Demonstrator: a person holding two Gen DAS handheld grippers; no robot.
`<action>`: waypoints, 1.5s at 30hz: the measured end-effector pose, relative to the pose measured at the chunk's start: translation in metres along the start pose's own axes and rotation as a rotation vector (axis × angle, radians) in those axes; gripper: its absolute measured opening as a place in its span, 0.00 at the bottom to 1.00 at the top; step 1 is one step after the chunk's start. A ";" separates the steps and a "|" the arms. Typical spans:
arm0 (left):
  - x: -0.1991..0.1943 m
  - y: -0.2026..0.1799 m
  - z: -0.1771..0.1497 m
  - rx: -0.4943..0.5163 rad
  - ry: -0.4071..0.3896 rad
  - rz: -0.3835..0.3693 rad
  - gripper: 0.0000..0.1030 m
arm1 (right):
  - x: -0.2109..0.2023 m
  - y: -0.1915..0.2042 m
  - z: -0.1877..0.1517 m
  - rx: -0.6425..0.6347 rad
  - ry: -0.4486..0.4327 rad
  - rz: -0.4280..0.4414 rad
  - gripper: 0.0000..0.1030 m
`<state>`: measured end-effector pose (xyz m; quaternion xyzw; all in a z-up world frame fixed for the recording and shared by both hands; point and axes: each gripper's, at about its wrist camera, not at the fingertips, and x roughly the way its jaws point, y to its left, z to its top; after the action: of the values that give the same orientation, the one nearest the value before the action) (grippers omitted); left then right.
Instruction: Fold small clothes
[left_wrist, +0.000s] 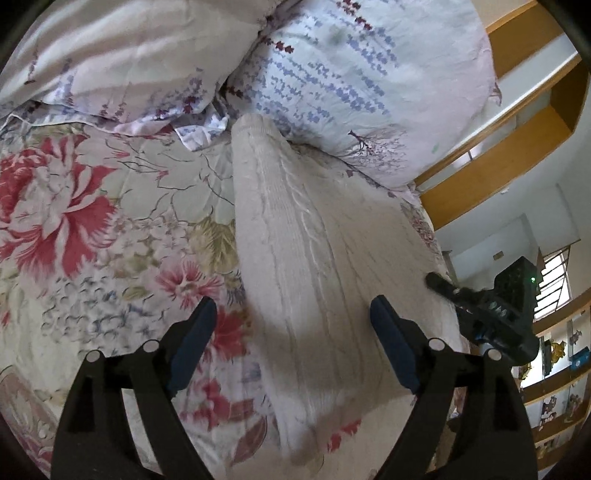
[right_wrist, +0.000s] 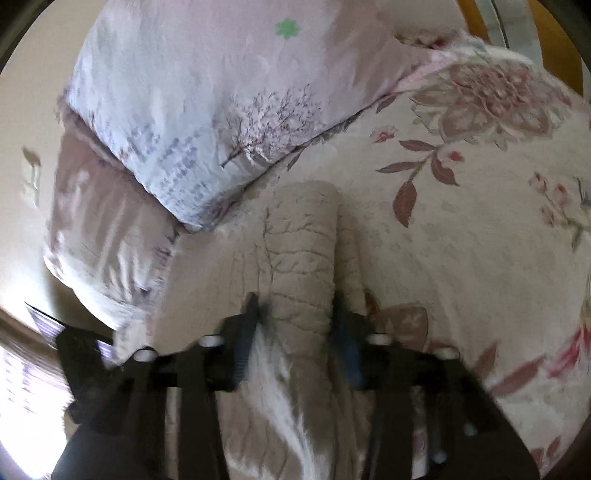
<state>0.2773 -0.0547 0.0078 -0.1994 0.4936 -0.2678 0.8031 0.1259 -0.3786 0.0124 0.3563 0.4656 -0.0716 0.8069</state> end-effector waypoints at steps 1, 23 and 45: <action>0.003 -0.001 0.001 0.000 0.004 -0.002 0.82 | -0.002 0.006 -0.002 -0.044 -0.024 -0.018 0.18; 0.006 -0.015 -0.004 0.062 0.002 0.009 0.82 | -0.015 0.007 -0.011 -0.101 -0.158 -0.353 0.31; 0.004 -0.017 -0.008 0.086 0.021 0.052 0.90 | -0.035 0.039 -0.069 -0.341 -0.036 -0.241 0.36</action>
<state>0.2679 -0.0712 0.0117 -0.1488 0.4949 -0.2697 0.8125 0.0758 -0.3136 0.0389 0.1551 0.4958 -0.0940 0.8493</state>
